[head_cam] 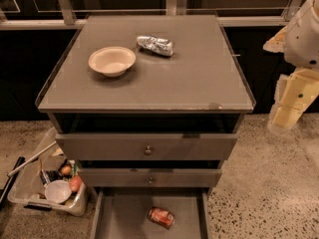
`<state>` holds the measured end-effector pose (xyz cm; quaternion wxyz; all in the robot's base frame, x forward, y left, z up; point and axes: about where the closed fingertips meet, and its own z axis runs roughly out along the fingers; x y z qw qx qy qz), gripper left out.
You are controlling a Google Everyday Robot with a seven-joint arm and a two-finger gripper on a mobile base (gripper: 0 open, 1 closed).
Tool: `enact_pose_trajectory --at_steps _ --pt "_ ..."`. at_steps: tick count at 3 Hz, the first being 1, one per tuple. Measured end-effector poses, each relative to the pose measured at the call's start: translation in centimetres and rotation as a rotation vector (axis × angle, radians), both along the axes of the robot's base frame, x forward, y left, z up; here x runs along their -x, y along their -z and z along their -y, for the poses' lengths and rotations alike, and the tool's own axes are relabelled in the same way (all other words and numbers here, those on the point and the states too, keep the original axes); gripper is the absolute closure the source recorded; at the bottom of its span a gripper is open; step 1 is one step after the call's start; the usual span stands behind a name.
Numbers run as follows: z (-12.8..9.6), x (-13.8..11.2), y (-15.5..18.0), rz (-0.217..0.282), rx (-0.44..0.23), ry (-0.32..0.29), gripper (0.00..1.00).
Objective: Pick coke can from bottom drawer and place on counter
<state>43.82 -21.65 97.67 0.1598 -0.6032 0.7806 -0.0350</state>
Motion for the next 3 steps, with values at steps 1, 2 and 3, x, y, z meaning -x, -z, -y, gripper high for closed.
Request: enact_pose_trajectory --at_steps 1,2,3 --pt "-0.1 -0.1 0.1 0.000 -0.006 -0.001 0.00" --pt "-0.4 -0.1 2.1 -0.005 -0.066 -0.028 0.00" --pt "-1.6 0.6 4.9 0.011 -0.146 -0.088 0.00"
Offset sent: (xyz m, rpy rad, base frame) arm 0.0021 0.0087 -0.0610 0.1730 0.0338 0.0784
